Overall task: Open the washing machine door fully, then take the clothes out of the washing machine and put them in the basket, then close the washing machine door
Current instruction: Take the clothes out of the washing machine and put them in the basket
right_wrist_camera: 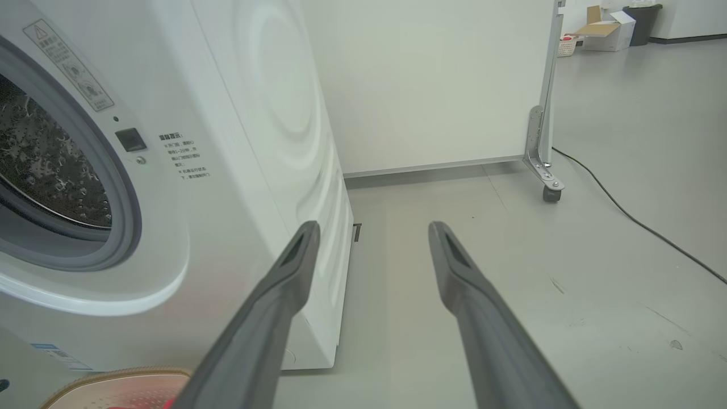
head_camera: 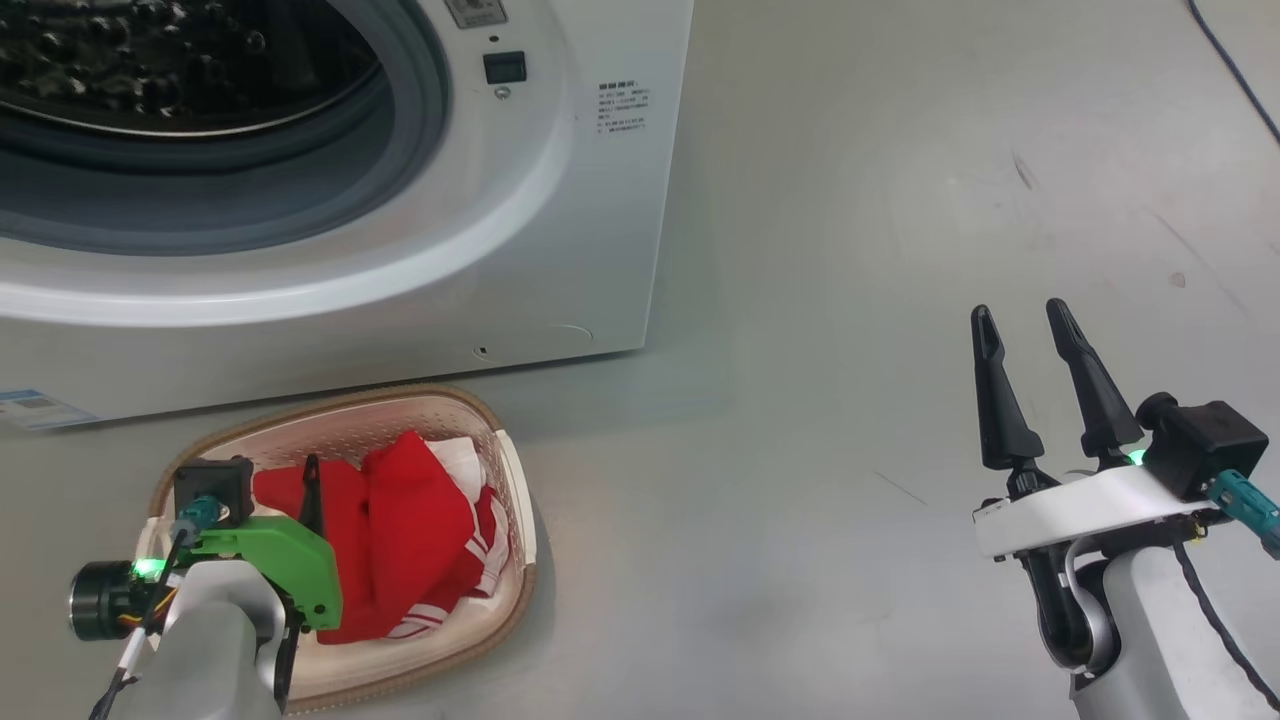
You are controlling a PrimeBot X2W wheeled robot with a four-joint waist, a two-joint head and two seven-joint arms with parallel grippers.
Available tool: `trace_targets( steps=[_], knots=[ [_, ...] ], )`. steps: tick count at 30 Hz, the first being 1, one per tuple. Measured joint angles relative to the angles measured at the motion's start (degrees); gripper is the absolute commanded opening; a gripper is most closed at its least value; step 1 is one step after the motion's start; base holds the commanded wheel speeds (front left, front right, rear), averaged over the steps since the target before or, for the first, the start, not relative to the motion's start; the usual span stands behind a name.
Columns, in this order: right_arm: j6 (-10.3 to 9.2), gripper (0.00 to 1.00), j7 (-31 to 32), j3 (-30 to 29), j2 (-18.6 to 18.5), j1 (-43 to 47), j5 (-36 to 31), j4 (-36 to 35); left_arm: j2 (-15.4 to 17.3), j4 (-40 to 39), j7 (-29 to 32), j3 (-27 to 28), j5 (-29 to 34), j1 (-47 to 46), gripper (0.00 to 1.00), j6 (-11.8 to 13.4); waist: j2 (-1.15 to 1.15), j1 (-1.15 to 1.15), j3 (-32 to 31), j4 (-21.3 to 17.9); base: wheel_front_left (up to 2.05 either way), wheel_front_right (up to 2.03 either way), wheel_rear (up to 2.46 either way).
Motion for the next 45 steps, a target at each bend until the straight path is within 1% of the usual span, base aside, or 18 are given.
trace_targets(
  steps=[6,13,15,20,26,32,34,45],
  knots=[
    [0.0,1.0,0.0,-1.3,-0.2,2.5,0.0,0.9,-0.9,-2.6,-0.8,-0.4,-0.3,0.0,1.0,-1.7,0.0,0.0,-4.6,1.8,0.0,0.0,0.0],
    [-0.01,1.0,0.0,-2.4,-0.3,5.5,0.1,1.4,-1.4,-6.5,-0.8,0.5,-2.5,1.0,1.0,-2.4,0.0,0.0,-10.1,4.0,0.0,0.0,0.0],
    [-0.01,1.0,0.0,-2.6,-0.3,6.5,0.1,1.4,-1.4,-8.9,-0.8,0.7,-2.8,1.9,1.0,-2.9,0.0,0.0,-11.6,4.7,0.0,0.0,0.0],
    [-0.01,1.0,0.0,-2.9,-0.3,8.7,0.1,1.4,-1.6,-15.2,-0.8,1.4,-3.9,4.0,1.0,-2.9,0.0,0.0,-15.0,6.4,0.0,0.0,0.0],
    [-0.02,1.0,0.0,-2.9,-0.2,10.8,0.1,1.0,-1.6,-20.7,-0.8,1.6,-4.3,8.6,1.0,-3.4,0.0,0.0,-18.3,8.2,0.0,0.0,0.0],
    [-0.02,1.0,0.0,-2.4,-0.1,11.8,0.1,0.0,-1.6,-25.8,-0.9,1.6,-4.7,12.8,1.0,-3.5,0.0,0.0,-20.1,9.3,0.0,0.0,0.0],
    [-0.02,1.0,0.0,-2.3,-0.1,12.0,0.1,-0.4,-1.6,-27.5,-0.9,1.1,-4.7,15.0,1.0,-3.9,0.0,0.0,-20.5,9.5,0.0,0.0,0.0],
    [-0.02,1.0,0.0,-1.9,0.0,13.2,0.1,-1.2,-1.6,-33.4,-0.9,-1.2,-4.8,20.6,1.0,-4.4,0.0,0.0,-21.5,8.8,0.0,0.0,0.0]
  ],
)
